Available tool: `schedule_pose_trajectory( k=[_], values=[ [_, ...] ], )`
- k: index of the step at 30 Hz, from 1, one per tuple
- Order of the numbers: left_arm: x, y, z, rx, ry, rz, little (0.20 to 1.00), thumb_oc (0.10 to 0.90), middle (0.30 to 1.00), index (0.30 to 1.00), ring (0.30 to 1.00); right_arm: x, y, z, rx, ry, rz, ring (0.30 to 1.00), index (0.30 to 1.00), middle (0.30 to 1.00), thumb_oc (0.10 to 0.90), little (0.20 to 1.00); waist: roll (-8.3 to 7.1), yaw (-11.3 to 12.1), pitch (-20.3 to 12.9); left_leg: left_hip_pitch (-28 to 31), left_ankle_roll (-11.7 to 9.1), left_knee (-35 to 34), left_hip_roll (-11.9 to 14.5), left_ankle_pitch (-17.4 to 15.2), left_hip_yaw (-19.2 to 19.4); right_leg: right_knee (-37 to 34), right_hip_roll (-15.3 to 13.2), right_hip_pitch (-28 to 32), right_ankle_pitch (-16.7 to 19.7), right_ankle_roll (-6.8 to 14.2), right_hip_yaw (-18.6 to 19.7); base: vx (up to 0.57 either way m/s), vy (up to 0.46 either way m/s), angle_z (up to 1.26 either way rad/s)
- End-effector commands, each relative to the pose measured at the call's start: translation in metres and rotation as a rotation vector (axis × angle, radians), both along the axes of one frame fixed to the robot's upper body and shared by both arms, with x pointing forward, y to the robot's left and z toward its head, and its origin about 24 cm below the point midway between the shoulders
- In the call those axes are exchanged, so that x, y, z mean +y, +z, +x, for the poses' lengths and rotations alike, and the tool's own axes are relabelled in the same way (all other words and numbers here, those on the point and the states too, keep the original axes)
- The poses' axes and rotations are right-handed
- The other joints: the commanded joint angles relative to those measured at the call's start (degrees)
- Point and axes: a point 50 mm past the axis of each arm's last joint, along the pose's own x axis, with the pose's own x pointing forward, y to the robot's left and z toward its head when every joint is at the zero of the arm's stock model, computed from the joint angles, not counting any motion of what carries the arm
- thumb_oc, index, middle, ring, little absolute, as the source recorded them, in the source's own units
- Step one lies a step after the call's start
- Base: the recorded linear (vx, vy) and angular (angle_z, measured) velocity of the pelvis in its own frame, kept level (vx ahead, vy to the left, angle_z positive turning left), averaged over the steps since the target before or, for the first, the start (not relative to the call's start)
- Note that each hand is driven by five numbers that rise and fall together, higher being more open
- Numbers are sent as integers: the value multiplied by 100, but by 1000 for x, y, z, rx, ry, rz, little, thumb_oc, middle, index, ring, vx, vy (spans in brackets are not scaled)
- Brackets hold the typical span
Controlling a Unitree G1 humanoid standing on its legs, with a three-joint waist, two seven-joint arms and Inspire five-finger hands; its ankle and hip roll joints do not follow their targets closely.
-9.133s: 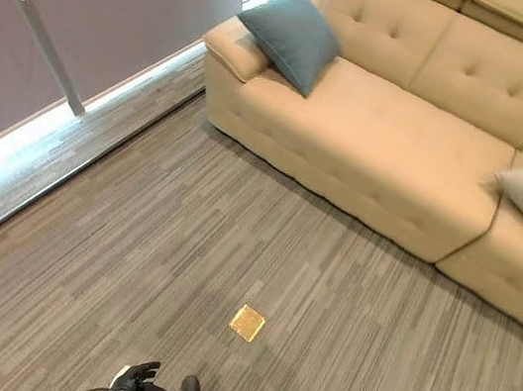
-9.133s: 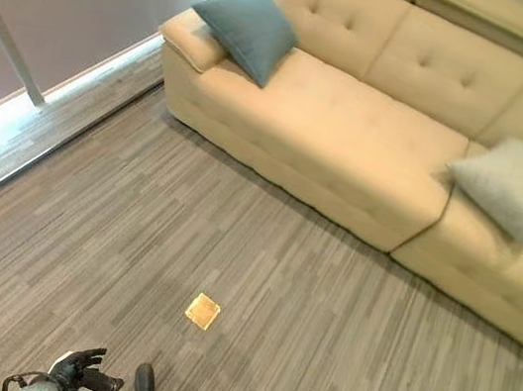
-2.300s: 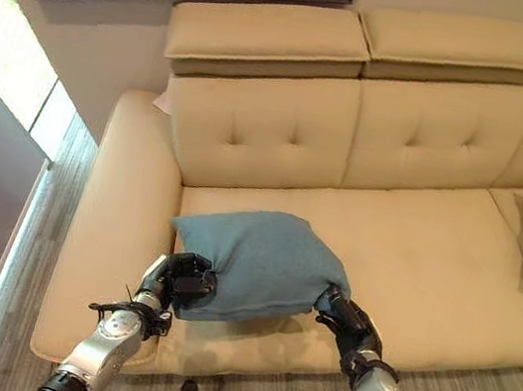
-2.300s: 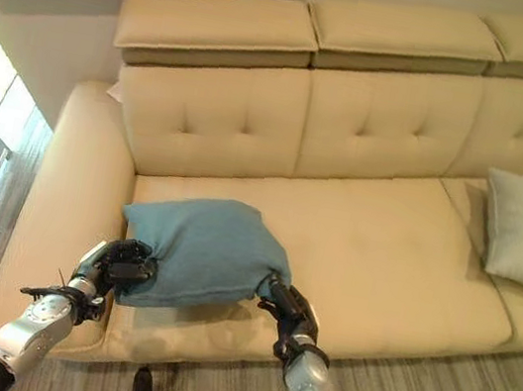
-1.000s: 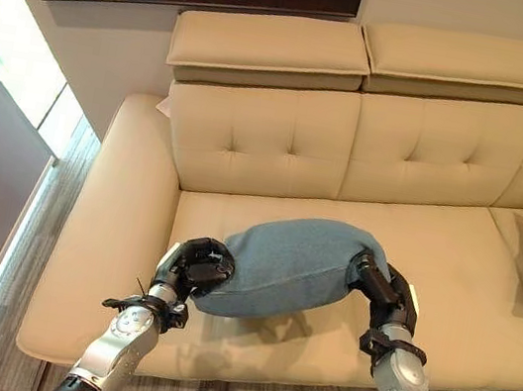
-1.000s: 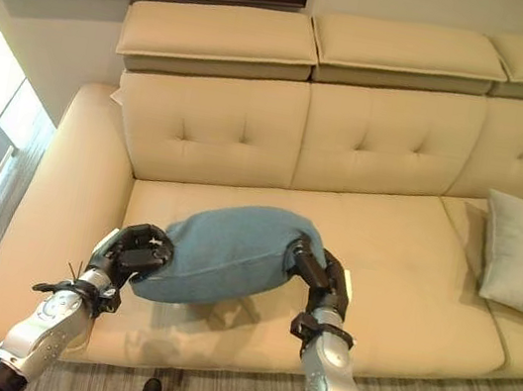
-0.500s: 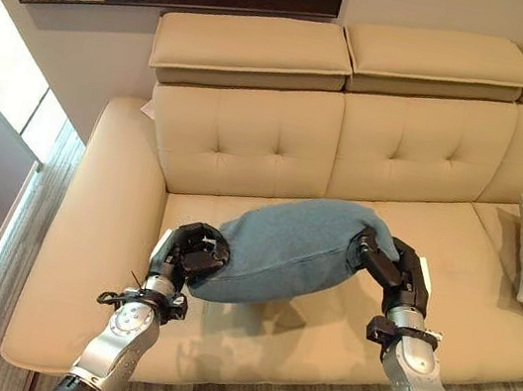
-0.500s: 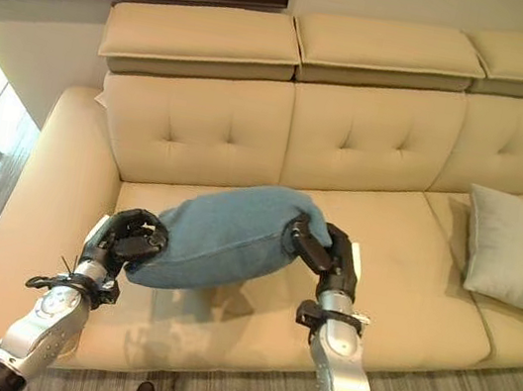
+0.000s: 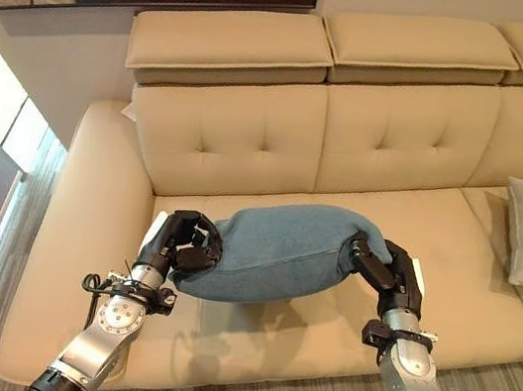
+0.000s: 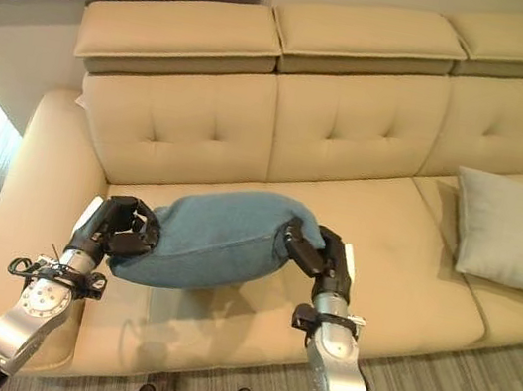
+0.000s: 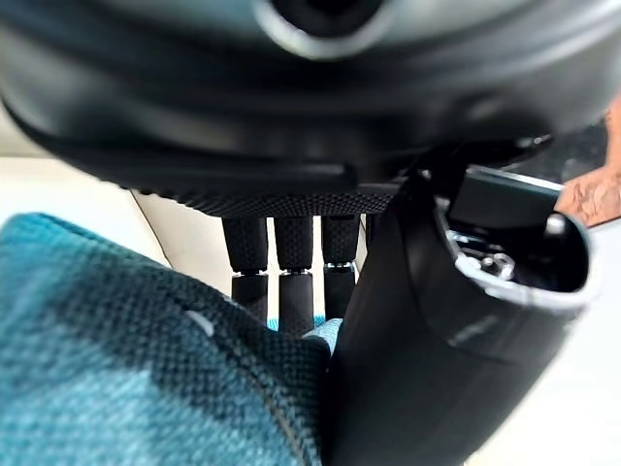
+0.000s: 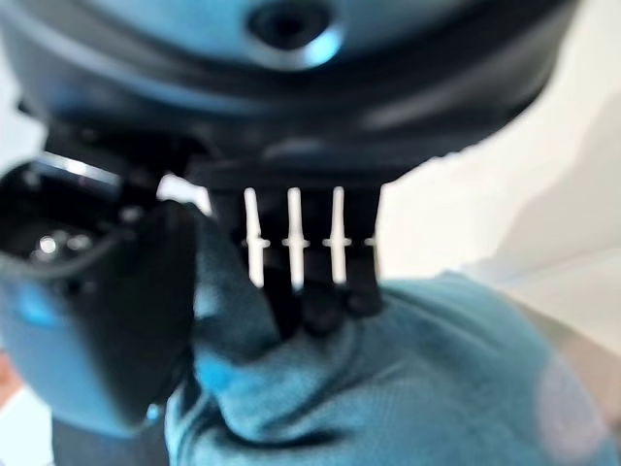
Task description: Pick up all the scattered cushions and arrange them neatly on the sofa.
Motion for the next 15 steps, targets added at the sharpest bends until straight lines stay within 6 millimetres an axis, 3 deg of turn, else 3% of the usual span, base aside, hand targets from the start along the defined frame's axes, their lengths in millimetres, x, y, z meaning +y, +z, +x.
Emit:
schedule_pose_trajectory(
  k=[1,2,4,6,9,11,15],
  values=[
    [-18,89,13,-513,-98,-47,300,400,300,300,300,23,75,5,-424,169,-17,300,300,300,400,300,-132,27,-444,-298,-69,1506,11,-635,-48,923,367,61,-952,-382,-199,-98,-149,16],
    [-15,93,13,-540,-87,2,300,400,300,300,300,20,76,4,-425,168,-27,300,300,300,400,300,-161,81,-345,-493,-105,1857,-29,-456,-127,912,362,90,-935,-409,-217,-80,-91,20],
    [-12,99,10,-576,-66,53,300,400,300,300,300,18,77,3,-424,174,-34,300,300,300,400,300,-205,121,-251,-825,-63,2223,-153,-449,-273,904,316,98,-946,-420,-264,-38,-34,23],
    [-9,102,7,-600,-46,97,300,400,300,300,300,18,75,3,-415,175,-27,300,300,300,400,300,-198,188,-268,-985,-10,1792,-268,-595,-533,890,303,91,-968,-376,-189,63,47,19],
    [-10,97,7,-592,-23,104,300,400,300,300,300,16,70,3,-402,151,-29,300,300,300,400,300,-109,200,-353,-903,7,716,-26,-256,-506,867,314,164,-1053,-295,-221,112,115,5],
    [-11,95,6,-592,-14,99,300,400,300,300,300,16,68,3,-394,141,-20,300,300,300,400,300,-86,201,-409,-810,-27,536,-80,-195,-634,847,275,167,-1045,-258,-187,81,148,-6],
    [-9,90,4,-561,-13,84,300,400,300,300,300,16,60,1,-357,124,8,300,300,300,400,300,-116,207,-521,-668,42,499,-158,-255,-514,682,125,233,-924,-172,-196,52,173,-11]
  ],
)
